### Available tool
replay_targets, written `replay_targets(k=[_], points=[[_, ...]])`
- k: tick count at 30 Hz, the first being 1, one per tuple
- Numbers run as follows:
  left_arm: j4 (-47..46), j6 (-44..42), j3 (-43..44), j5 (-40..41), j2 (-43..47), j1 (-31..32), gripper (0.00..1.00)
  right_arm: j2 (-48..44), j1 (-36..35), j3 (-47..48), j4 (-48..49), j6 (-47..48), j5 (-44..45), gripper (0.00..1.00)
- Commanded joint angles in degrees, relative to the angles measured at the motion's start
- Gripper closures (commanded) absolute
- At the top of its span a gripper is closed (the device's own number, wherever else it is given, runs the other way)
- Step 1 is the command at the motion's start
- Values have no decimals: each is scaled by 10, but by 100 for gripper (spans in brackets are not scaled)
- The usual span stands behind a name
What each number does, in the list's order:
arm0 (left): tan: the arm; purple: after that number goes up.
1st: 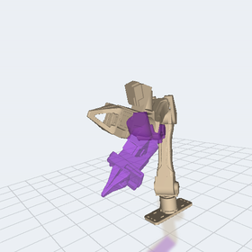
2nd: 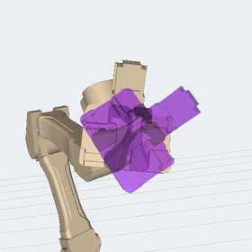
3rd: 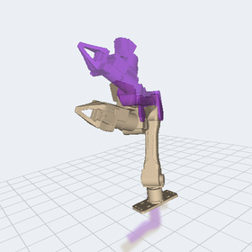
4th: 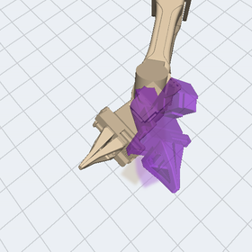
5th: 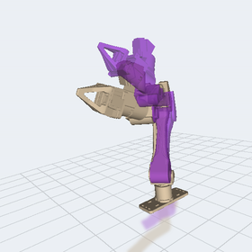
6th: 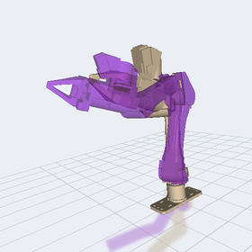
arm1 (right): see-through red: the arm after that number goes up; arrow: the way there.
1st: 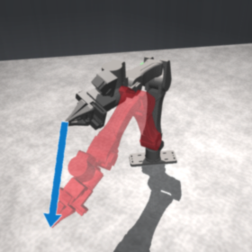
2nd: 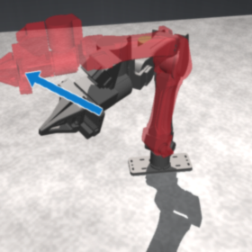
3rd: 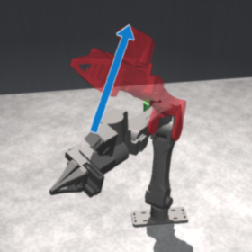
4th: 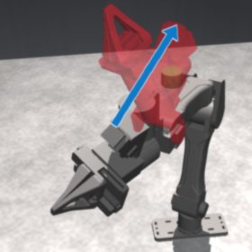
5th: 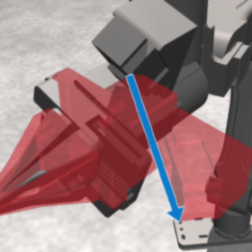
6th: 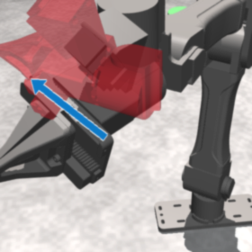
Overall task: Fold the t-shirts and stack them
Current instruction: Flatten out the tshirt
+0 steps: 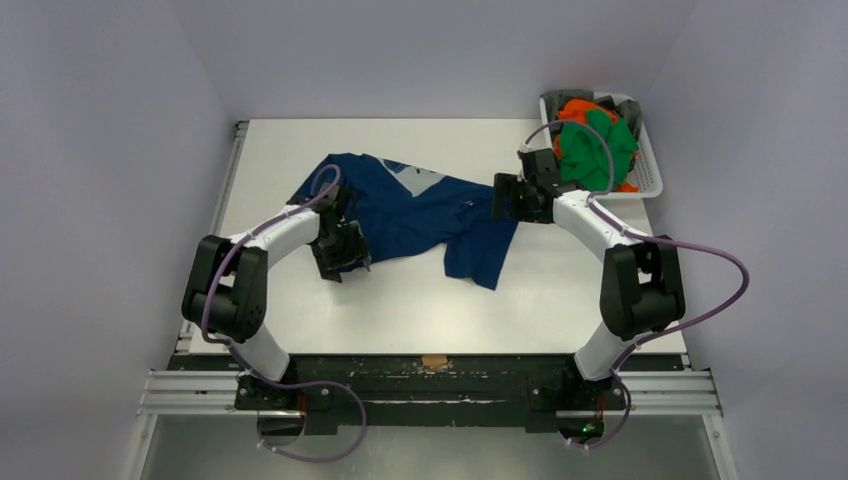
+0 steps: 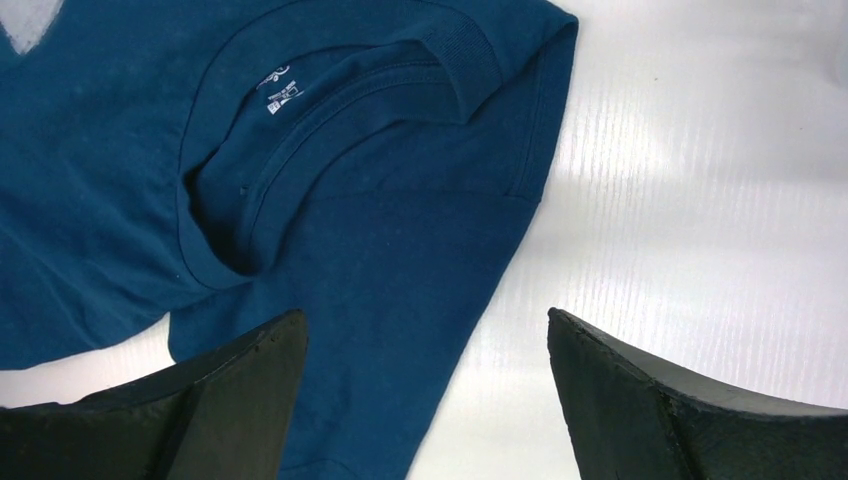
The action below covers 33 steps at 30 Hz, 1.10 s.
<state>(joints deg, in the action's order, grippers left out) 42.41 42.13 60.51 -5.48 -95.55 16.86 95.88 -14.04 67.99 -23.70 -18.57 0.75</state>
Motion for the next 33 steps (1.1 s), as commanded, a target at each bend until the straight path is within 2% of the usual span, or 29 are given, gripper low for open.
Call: replay_targets(k=[1, 9, 14, 21, 28, 33], points=[[-2, 35, -19, 43, 14, -1, 33, -14, -1, 6, 5, 17, 0, 13], [-65, 38, -22, 53, -18, -1, 38, -23, -1, -3, 19, 20, 0, 14], [-66, 59, -6, 71, -51, -1, 46, -29, -1, -9, 23, 20, 2, 14], [-89, 84, -4, 70, -77, -2, 50, -28, -1, -11, 30, 20, -5, 14], [-124, 97, 47, 99, -98, -2, 53, -28, -1, -8, 32, 23, -15, 15], [-121, 95, 74, 82, -126, -2, 75, -28, -1, -9, 30, 26, -9, 14]])
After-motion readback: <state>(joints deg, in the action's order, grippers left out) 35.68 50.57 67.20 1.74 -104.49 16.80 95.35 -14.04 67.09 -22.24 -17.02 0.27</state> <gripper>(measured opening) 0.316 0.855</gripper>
